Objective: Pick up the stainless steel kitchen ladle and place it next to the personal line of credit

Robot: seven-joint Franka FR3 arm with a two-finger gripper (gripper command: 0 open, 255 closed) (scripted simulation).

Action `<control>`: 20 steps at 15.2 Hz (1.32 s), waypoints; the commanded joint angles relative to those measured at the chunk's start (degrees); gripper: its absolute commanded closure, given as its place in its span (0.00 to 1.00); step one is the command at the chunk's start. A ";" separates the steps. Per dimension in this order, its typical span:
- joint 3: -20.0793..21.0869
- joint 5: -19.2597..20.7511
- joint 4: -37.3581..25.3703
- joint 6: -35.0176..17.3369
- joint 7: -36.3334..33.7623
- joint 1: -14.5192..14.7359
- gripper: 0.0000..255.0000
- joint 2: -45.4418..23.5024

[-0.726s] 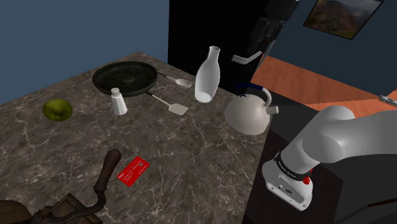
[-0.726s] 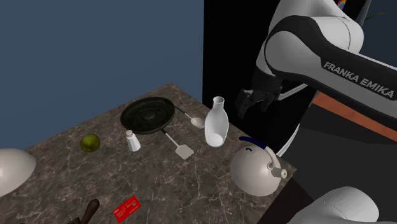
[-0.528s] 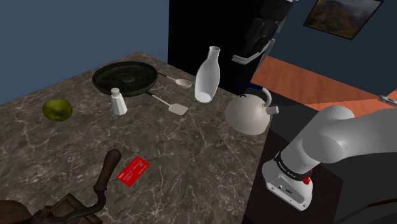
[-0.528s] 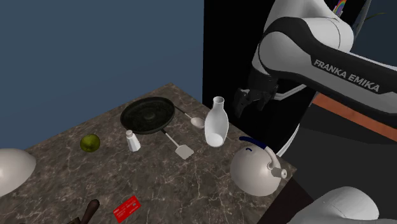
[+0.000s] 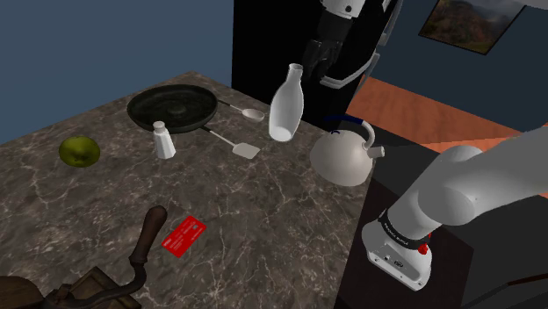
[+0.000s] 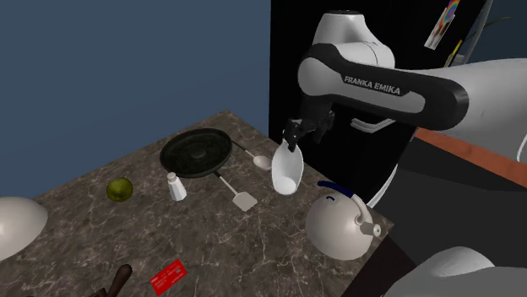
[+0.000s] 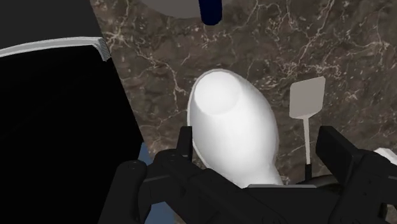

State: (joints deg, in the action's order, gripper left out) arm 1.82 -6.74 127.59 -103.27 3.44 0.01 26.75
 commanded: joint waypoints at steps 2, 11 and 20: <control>0.16 0.04 -3.09 -3.23 1.29 0.35 0.00 -6.92; 1.14 0.54 -15.66 -9.00 4.02 1.40 0.00 -27.04; 2.63 2.29 -34.87 -9.18 5.60 2.34 0.00 -48.17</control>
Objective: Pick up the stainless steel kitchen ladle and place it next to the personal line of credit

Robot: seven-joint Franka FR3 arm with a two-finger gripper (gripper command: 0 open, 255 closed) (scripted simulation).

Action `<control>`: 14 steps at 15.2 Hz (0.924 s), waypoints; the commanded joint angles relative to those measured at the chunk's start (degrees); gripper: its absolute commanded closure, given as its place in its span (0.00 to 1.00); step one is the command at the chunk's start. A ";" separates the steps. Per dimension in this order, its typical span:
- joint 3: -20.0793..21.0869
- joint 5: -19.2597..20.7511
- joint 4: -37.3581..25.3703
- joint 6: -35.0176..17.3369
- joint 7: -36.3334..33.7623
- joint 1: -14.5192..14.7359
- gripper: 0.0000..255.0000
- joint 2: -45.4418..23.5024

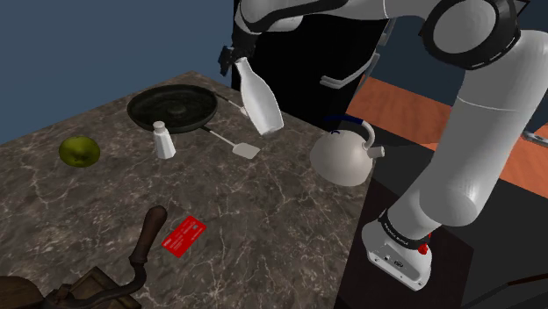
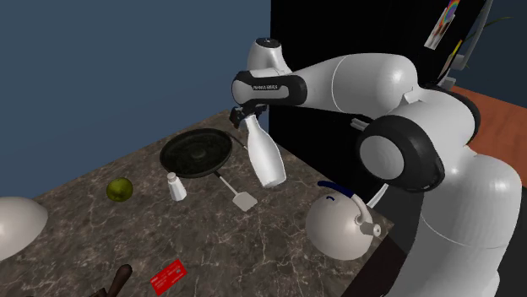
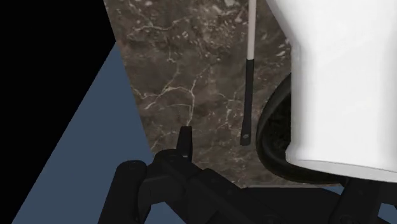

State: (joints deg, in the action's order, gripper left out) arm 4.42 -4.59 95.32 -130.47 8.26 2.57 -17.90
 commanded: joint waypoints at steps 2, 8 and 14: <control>0.38 0.73 -8.11 18.87 0.99 0.08 0.00 -8.57; 0.58 1.26 -11.92 17.36 1.23 0.67 0.00 -14.25; 0.59 1.26 -10.45 15.05 1.24 0.80 0.00 -15.09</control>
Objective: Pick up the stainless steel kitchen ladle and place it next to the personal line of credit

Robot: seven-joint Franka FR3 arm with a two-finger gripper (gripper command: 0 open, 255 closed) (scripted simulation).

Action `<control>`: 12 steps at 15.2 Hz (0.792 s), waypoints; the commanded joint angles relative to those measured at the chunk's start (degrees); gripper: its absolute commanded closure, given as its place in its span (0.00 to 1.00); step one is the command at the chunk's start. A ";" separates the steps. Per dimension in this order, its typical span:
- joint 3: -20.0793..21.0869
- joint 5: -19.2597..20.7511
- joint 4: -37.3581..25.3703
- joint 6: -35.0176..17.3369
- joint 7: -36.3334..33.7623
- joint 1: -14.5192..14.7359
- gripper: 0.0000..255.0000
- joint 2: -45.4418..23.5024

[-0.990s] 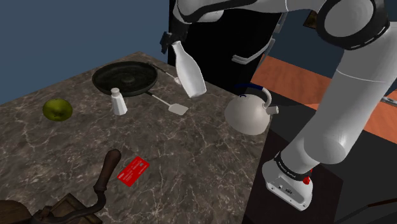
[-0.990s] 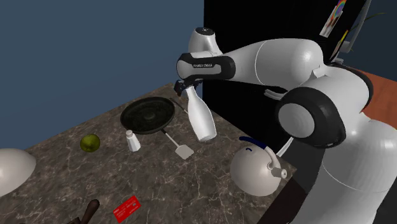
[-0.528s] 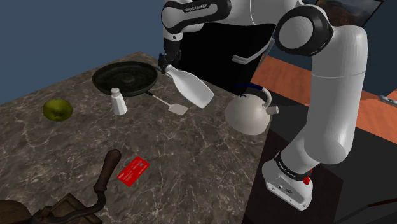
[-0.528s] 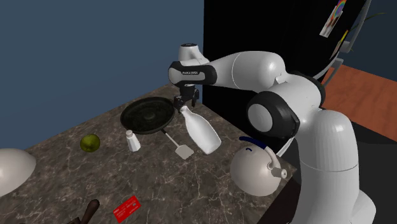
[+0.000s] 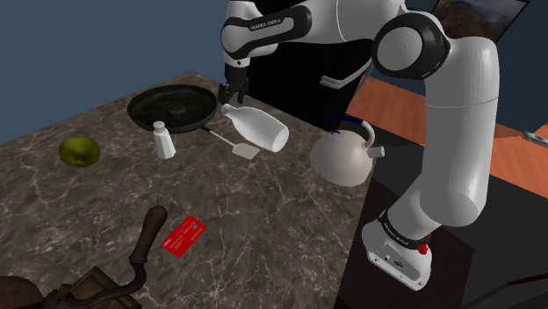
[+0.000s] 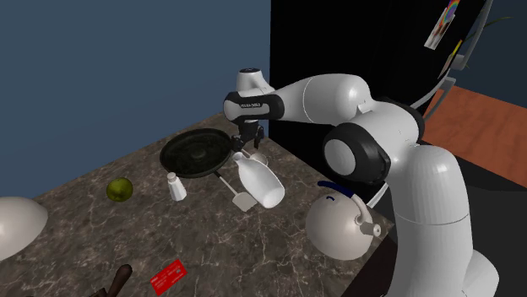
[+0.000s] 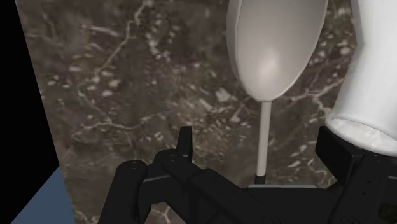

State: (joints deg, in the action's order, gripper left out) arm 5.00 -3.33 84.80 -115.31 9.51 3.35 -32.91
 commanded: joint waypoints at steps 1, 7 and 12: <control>0.01 0.00 0.07 -0.11 -0.01 0.02 0.00 -0.08; 0.01 0.00 0.09 -0.11 -0.01 0.03 1.00 -0.06; 0.01 0.00 0.12 -0.11 -0.01 0.02 1.00 -0.03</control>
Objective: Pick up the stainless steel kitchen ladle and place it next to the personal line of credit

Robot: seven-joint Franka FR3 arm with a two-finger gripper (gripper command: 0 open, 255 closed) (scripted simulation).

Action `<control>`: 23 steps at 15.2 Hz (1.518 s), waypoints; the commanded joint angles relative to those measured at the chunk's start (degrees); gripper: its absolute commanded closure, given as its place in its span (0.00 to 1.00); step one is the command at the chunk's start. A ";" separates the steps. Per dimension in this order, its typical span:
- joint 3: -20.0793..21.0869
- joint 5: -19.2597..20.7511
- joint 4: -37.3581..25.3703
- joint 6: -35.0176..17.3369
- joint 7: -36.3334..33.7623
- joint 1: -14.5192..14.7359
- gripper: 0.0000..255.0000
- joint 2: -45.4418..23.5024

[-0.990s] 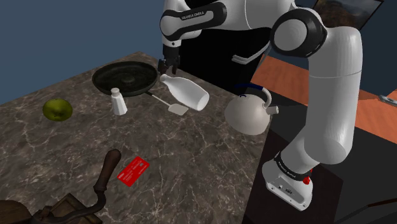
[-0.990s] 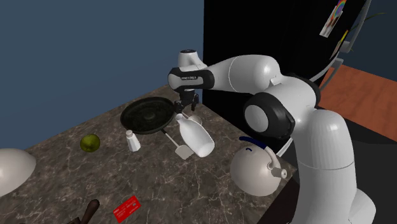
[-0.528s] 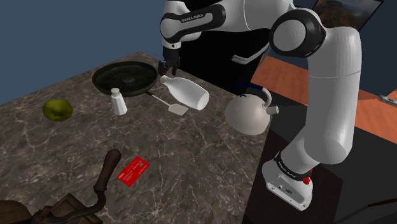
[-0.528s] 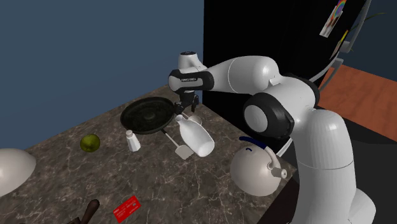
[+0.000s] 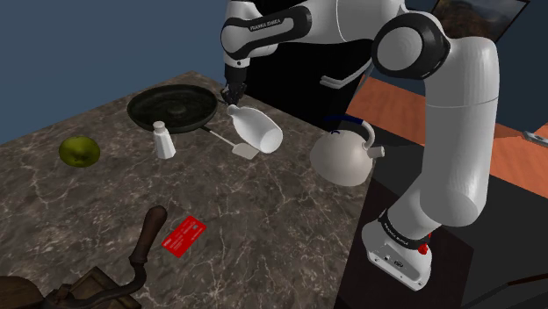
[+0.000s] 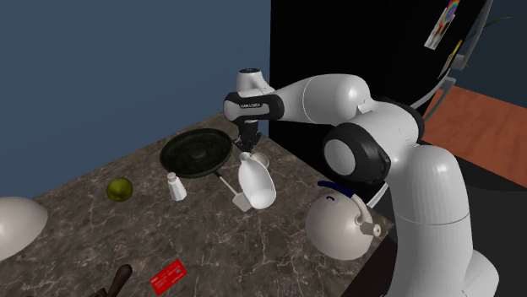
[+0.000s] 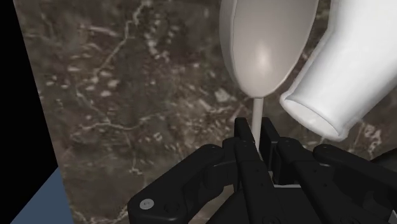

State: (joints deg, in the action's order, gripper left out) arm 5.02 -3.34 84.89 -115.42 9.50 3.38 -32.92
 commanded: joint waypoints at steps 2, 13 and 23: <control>-0.01 0.01 -0.03 0.02 -0.01 0.00 1.00 -0.04; 0.05 0.00 -3.55 5.73 -0.41 -0.05 1.00 2.15; 0.11 0.04 -9.20 12.67 -0.93 -0.03 1.00 3.48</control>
State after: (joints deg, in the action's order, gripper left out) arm 5.12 -3.31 76.57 -103.72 8.67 3.32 -29.53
